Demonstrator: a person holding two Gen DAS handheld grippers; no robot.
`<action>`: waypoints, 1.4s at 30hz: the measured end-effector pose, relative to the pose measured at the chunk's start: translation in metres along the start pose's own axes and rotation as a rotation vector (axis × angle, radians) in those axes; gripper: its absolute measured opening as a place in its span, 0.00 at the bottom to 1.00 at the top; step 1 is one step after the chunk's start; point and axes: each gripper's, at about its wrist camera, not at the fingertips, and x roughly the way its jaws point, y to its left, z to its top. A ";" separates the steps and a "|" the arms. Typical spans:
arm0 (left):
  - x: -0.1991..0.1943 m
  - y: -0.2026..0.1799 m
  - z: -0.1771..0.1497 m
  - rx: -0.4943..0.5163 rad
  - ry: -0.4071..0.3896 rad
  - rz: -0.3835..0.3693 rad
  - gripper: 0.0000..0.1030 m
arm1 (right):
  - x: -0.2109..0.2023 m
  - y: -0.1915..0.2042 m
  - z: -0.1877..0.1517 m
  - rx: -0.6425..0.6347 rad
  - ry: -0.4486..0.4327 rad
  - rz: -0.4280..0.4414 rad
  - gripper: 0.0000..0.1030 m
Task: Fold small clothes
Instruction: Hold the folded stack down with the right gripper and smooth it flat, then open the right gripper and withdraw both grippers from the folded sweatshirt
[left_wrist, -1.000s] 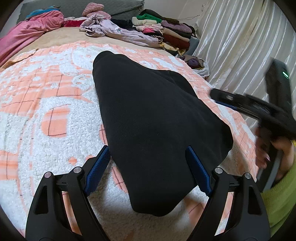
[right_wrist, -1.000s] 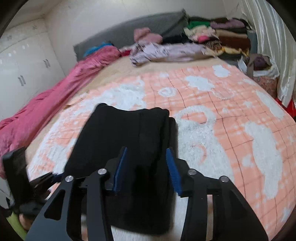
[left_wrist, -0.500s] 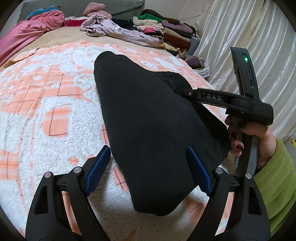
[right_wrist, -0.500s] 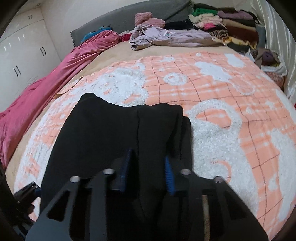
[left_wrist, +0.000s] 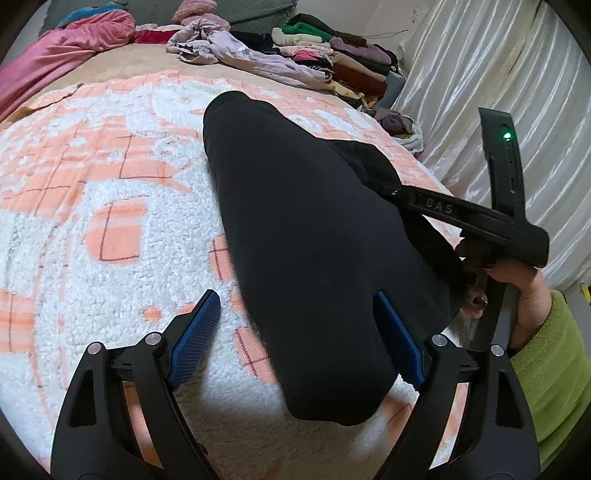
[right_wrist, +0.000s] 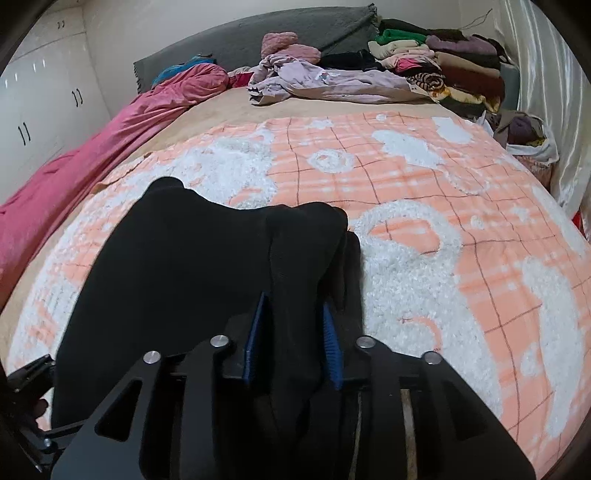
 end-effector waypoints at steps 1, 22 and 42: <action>-0.001 0.000 0.000 0.002 -0.001 0.002 0.75 | -0.003 0.001 0.000 0.004 -0.004 -0.005 0.38; -0.067 -0.005 -0.001 0.026 -0.158 0.126 0.91 | -0.109 0.009 -0.023 0.044 -0.234 -0.031 0.93; -0.098 -0.011 -0.058 0.021 -0.154 0.223 0.91 | -0.153 0.024 -0.093 0.021 -0.245 -0.057 0.96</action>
